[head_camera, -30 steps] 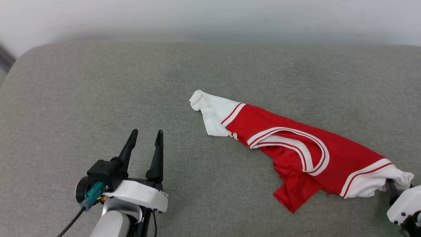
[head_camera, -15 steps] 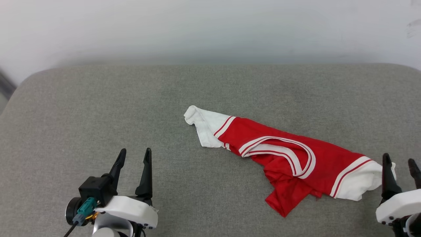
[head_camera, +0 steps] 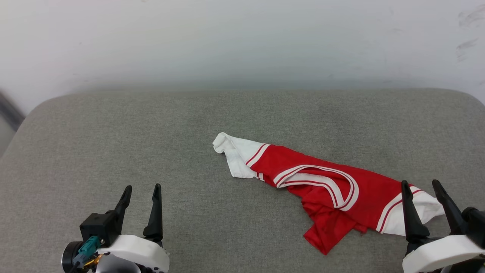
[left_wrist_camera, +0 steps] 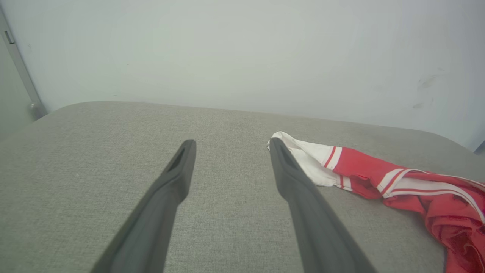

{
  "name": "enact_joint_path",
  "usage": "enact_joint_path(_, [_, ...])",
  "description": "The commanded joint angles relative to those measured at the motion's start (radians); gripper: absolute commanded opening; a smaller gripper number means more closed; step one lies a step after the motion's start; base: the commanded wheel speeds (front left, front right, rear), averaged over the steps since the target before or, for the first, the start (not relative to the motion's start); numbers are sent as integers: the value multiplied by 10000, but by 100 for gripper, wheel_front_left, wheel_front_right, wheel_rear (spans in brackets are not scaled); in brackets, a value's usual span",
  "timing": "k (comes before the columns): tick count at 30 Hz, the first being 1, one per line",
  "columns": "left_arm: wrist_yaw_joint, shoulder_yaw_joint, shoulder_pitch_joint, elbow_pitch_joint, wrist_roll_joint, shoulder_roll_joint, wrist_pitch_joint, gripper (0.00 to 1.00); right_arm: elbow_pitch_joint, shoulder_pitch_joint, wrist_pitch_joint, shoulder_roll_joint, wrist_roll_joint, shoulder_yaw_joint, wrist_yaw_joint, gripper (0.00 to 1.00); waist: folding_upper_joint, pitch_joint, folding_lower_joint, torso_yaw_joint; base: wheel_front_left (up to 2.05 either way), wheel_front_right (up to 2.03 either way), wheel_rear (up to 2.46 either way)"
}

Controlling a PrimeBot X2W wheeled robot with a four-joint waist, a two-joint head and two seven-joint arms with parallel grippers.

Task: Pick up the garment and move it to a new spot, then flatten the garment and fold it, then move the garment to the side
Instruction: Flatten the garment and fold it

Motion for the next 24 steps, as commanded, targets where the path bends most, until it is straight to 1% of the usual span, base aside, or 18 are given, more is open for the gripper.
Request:
enact_joint_path(1, [34, 21, 121, -37, -14, 64, 46, 100, -72, 128, 24, 47, 1, 25, -7, 100, 0, 16, 1, -9, 0, 0, 0])
enact_joint_path(3, [29, 45, 61, -46, -22, 148, 83, 100, -368, 215, 113, 47, 136, 166, -7, 100, 0, 66, 1, -42, 0, 0, 0])
enact_joint_path(7, [-122, -84, -234, -104, 46, 334, 313, 100, -753, 302, 275, 50, 218, 291, -7, 100, 0, 191, 1, -175, 0, 0, 0])
enact_joint_path(12, [-440, -184, -1054, -112, -77, 522, 853, 100, -1094, 36, 341, 51, 163, 352, -7, 100, 0, 604, 1, -351, 0, 0, 0])
enact_joint_path(16, [-770, -278, -2443, 17, -153, 660, 1467, 100, -1323, -391, 335, 52, 6, 500, -7, 100, 0, 1281, 1, -532, 0, 0, 0])
enact_joint_path(19, [-1104, -358, -3604, 272, -289, 742, 2024, 100, -1393, -720, 305, 51, -51, 567, -7, 100, 0, 1774, 1, -700, 0, 0, 0])
enact_joint_path(21, [-1344, -356, -4446, 560, -565, 741, 2498, 100, -1403, -989, 276, 51, -94, 608, -5, 100, 0, 2093, 1, -833, 0, 0, 0])
enact_joint_path(22, [-1437, -381, -4841, 764, -560, 861, 2818, 100, -1402, -1088, 248, 51, -95, 639, -7, 100, 0, 2265, 1, -917, 0, 0, 0])
enact_joint_path(24, [-1680, -505, -5570, 1248, -800, 927, 3472, 100, -1330, -1271, 178, 51, -36, 680, -5, 100, 0, 2512, 1, -1089, 0, 0, 0])
